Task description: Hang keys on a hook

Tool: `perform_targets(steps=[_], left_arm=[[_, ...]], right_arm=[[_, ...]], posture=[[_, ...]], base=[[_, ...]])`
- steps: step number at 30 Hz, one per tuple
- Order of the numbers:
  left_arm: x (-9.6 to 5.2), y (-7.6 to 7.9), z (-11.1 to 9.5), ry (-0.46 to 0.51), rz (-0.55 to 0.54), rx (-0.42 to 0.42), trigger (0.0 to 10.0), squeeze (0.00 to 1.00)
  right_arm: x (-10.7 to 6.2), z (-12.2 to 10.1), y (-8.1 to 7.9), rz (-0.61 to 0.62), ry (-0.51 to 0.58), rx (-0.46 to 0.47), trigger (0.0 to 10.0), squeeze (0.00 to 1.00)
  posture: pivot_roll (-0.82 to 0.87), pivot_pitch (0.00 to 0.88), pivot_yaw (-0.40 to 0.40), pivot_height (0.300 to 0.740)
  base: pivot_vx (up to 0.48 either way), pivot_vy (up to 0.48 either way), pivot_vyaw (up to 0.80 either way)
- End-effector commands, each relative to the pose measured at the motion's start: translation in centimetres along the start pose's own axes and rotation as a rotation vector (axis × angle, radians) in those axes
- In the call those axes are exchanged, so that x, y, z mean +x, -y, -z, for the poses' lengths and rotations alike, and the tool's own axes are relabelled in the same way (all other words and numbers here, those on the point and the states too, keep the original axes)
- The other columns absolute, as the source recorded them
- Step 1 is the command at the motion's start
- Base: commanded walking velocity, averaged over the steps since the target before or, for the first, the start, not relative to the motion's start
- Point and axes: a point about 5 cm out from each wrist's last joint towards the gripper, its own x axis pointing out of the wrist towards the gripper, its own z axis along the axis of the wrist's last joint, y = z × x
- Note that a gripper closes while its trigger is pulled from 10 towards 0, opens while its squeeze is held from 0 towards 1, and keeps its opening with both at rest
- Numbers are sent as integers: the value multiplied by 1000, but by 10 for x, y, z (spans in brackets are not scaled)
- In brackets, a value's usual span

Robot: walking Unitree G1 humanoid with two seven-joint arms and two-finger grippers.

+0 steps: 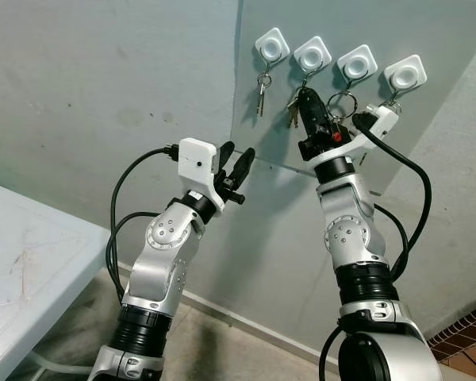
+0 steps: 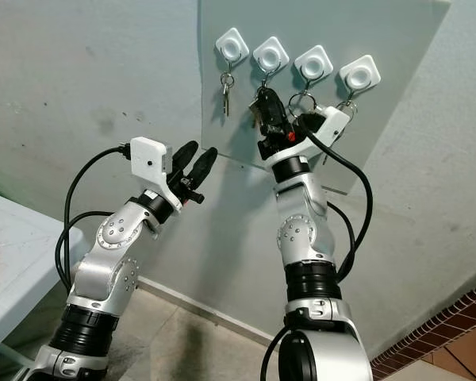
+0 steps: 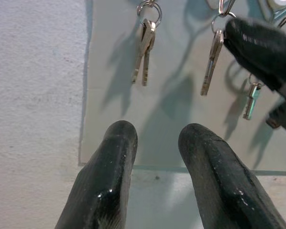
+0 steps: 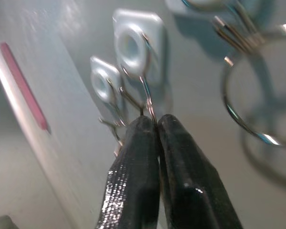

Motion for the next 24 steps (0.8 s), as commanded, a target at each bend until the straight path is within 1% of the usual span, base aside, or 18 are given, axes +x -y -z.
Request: perform_targets(steps=[1,2,5,7,8,9,10,12,15,17,19,20,21,22,23,24], left_arm=[[0,0,-6,26,-17,26,10000,0],[0,0,-6,26,-20,28,10000,0],[1,-1,-5,27,-35,34,10000,0],[1,0,-4,23,-37,34,10000,0],[1,0,-3,20,-39,35,10000,0],[1,0,-3,20,-39,35,10000,0],[-1,-1,1,12,-52,40,10000,0],[-3,-4,7,-8,-77,43,10000,0],[-9,-10,22,-53,-126,36,10000,0],[-14,-14,35,-98,-152,33,10000,0],[-22,-21,54,-160,-191,24,10000,0],[-29,-25,67,-205,-214,16,10000,0],[-33,-27,74,-233,-221,21,10000,0],[-33,-27,74,-233,-221,21,10000,0],[-43,-32,93,-297,-256,26,10000,0],[-51,-35,105,-336,-278,24,10000,0]], right_arm=[[-4,1,2,5,-5,-27,10000,1000],[-4,1,2,1,-4,-31,10000,1000],[-7,3,3,-4,-18,-96,10000,1000],[-8,5,2,-20,-29,-108,10000,1000],[-9,6,3,-21,-45,-141,10000,1000],[-9,6,3,-21,-45,-141,10000,1000],[-12,10,3,-36,-65,-164,10000,1000],[-17,16,6,-28,-87,-171,10000,1000],[-28,24,14,0,-127,-196,10000,1000],[-36,29,19,14,-153,-206,10000,1000],[-47,37,26,32,-194,-220,10000,1000],[-54,43,31,50,-223,-224,10000,1000],[-59,46,34,60,-241,-243,10000,1000],[-59,46,34,60,-241,-243,10000,1000],[-71,52,41,86,-281,-265,10000,1000],[-78,57,46,106,-304,-274,10000,1000]], posture=[[106,0,-62,740],[106,0,-62,740],[105,0,-62,740],[105,0,-62,740],[105,0,-62,740],[105,0,-62,740],[104,0,-62,740],[104,0,-61,740],[106,0,-62,740],[106,0,-62,740],[107,0,-60,740],[104,0,-56,740],[104,0,-56,740],[104,0,-56,740],[98,0,-50,740],[98,0,-50,740]], base=[[0,0,0],[0,0,0],[0,0,0],[0,0,0],[0,0,0],[0,0,0],[0,0,0],[0,0,0],[0,0,0],[0,0,0],[0,0,0],[0,0,0],[0,0,0],[0,0,0],[0,0,0],[0,0,0]])
